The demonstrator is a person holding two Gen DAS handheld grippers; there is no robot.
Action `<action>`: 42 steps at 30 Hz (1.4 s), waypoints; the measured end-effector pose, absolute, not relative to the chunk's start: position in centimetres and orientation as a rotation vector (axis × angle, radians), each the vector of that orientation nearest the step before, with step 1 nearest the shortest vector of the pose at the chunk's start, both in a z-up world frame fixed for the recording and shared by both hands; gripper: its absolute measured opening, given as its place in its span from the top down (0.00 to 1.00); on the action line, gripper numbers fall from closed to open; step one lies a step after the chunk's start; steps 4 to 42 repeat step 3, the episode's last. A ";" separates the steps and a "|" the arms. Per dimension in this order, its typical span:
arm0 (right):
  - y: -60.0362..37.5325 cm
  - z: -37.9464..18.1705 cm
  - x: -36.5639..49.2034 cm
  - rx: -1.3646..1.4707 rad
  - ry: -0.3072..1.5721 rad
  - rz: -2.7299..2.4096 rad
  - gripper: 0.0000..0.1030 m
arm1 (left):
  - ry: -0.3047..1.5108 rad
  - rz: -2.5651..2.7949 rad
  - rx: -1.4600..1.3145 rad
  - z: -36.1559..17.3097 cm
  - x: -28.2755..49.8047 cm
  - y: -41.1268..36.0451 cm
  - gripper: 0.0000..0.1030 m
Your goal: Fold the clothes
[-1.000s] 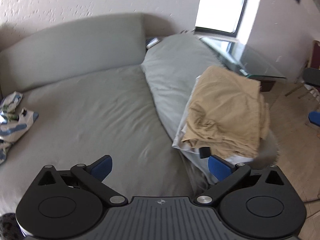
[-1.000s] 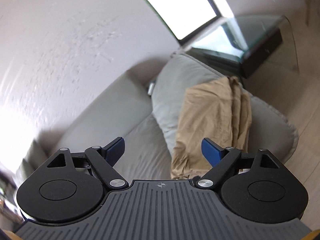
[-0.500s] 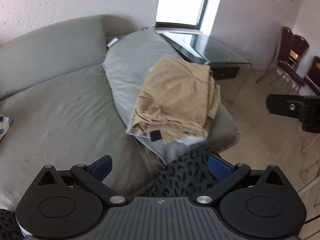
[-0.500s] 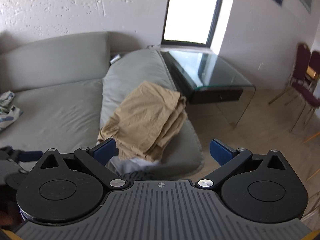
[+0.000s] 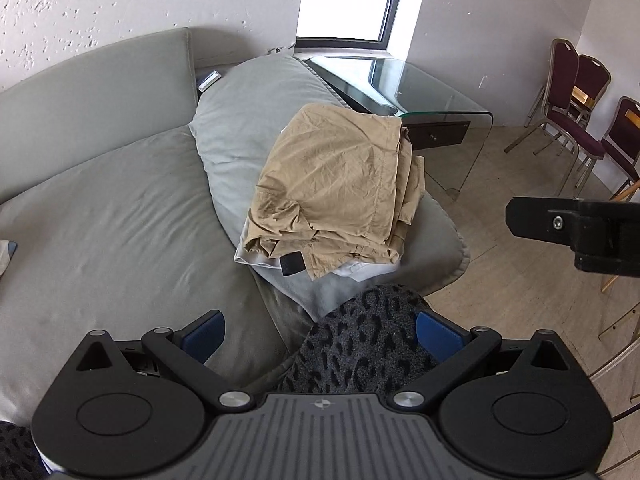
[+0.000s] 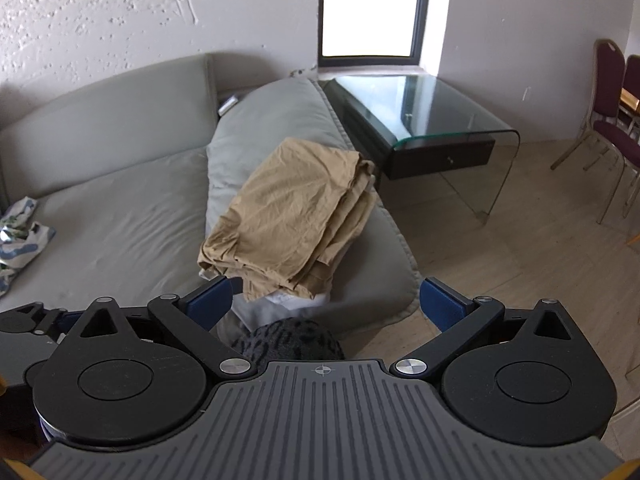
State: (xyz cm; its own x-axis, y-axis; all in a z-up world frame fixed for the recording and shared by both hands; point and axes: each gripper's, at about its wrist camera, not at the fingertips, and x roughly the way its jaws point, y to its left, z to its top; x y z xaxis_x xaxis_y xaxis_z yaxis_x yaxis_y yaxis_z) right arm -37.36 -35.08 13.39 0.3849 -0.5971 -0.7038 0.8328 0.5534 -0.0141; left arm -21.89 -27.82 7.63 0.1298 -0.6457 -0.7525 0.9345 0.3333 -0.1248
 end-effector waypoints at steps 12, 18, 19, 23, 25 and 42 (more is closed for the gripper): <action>-35.3 13.2 -37.5 0.388 0.717 -0.937 0.01 | 0.819 -1.205 0.415 7.6 -21.8 -27.7 0.01; -35.3 13.2 -37.5 0.388 0.717 -0.937 0.01 | 0.819 -1.205 0.415 7.6 -21.8 -27.7 0.01; -35.3 13.2 -37.5 0.388 0.717 -0.937 0.01 | 0.819 -1.205 0.415 7.6 -21.8 -27.7 0.01; -35.3 13.2 -37.5 0.388 0.717 -0.937 0.01 | 0.819 -1.205 0.415 7.6 -21.8 -27.7 0.01; -35.3 13.2 -37.5 0.388 0.717 -0.937 0.01 | 0.819 -1.205 0.415 7.6 -21.8 -27.7 0.01; -35.3 13.2 -37.5 0.388 0.717 -0.937 0.01 | 0.819 -1.205 0.415 7.6 -21.8 -27.7 0.01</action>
